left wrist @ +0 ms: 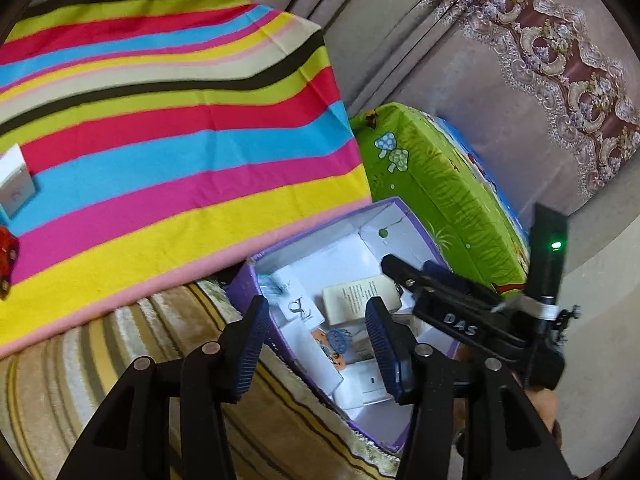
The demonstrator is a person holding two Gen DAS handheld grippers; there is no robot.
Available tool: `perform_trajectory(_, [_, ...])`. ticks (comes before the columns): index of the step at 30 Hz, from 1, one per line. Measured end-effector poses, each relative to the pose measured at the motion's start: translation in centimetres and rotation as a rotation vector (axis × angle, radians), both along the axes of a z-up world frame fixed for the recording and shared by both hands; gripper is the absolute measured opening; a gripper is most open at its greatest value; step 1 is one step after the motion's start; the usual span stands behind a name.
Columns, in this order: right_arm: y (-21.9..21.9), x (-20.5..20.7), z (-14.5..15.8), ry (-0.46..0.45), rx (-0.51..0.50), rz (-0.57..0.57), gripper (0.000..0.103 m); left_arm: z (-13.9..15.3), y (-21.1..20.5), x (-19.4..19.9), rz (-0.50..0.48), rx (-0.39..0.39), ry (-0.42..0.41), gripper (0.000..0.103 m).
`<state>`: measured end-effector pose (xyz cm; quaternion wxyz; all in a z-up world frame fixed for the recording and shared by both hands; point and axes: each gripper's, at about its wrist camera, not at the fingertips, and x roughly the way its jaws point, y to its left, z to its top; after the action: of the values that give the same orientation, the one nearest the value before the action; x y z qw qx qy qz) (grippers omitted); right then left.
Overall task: Organize rigid objects
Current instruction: 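Move both grippers back over the remaining items on the cloth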
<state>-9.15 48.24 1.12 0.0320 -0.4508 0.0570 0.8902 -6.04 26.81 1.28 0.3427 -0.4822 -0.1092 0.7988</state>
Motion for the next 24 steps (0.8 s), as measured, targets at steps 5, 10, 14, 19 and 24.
perform_trajectory(5, [-1.8, 0.5, 3.0, 0.116, 0.052, 0.021, 0.089, 2.7, -0.9, 1.2, 0.049, -0.071, 0.154, 0.059])
perform_trajectory(10, [-3.2, 1.2, 5.7, 0.214, 0.102, 0.004, 0.1, 5.5, -2.3, 2.2, 0.179, -0.184, 0.337, 0.069])
perform_trajectory(14, [-4.7, 2.1, 6.9, 0.311, 0.148, 0.012, 0.1, 6.2, -4.5, 2.5, 0.184, -0.169, 0.44, 0.085])
perform_trajectory(19, [-6.4, 1.9, 7.1, 0.296, 0.077, 0.071, 0.1, 5.4, -7.7, 0.7, 0.18, -0.143, 0.322, 0.085])
perform_trajectory(24, [-8.7, 0.7, 5.6, 0.148, 0.013, 0.137, 0.1, 3.5, -10.4, -0.1, 0.184, -0.08, 0.195, 0.085])
